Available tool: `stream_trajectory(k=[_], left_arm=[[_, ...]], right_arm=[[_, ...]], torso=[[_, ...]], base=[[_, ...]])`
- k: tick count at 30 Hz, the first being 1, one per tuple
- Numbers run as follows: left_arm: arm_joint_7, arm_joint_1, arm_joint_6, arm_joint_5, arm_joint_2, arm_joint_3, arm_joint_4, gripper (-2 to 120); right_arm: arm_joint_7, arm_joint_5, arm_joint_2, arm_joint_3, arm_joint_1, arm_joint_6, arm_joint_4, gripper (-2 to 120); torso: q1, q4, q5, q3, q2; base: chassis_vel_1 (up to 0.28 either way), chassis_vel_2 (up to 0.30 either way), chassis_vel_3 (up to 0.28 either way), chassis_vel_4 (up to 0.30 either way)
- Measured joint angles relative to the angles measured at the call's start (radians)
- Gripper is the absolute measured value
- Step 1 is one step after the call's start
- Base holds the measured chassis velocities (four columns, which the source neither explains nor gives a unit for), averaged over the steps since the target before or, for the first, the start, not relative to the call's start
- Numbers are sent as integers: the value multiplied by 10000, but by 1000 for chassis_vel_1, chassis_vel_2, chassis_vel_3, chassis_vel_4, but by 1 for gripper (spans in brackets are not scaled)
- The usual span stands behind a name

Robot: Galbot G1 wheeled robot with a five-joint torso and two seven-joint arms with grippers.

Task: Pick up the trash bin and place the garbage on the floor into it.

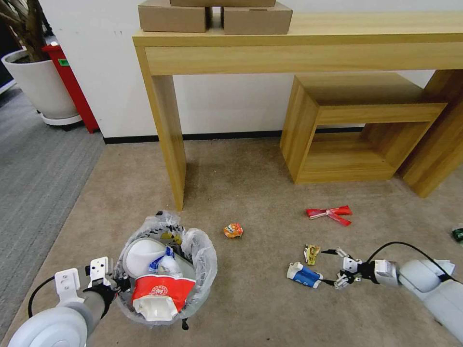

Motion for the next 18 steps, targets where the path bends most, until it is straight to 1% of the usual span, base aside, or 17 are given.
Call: stream_trajectory(k=[6, 11, 12, 15, 18], left_arm=[[13, -22, 0, 158, -94, 106, 158, 0], [55, -69, -4, 250, -151, 180, 274, 0], [55, -69, -4, 250, -151, 180, 274, 0], [112, -87, -14, 367, -211, 226, 374, 0], [166, -94, -23, 407, -214, 237, 424, 0]], right_arm=[[256, -244, 373, -328, 212, -2, -586, 100], [549, -380, 892, -748, 684, 65, -1318, 100], [549, -380, 892, -748, 684, 65, -1318, 100], [714, -498, 1224, -892, 999, 138, -1784, 100], [770, -532, 1332, -938, 1079, 159, -1944, 100]], torso=[[0, -2, -1, 0, 0], [0, 0, 0, 0, 0], [0, 0, 0, 0, 0], [-1, 1, -1, 0, 0], [-1, 0, -1, 0, 0]], base=[[0, 0, 0, 0], [0, 0, 0, 0], [0, 0, 0, 0], [0, 0, 0, 0], [0, 0, 0, 0]])
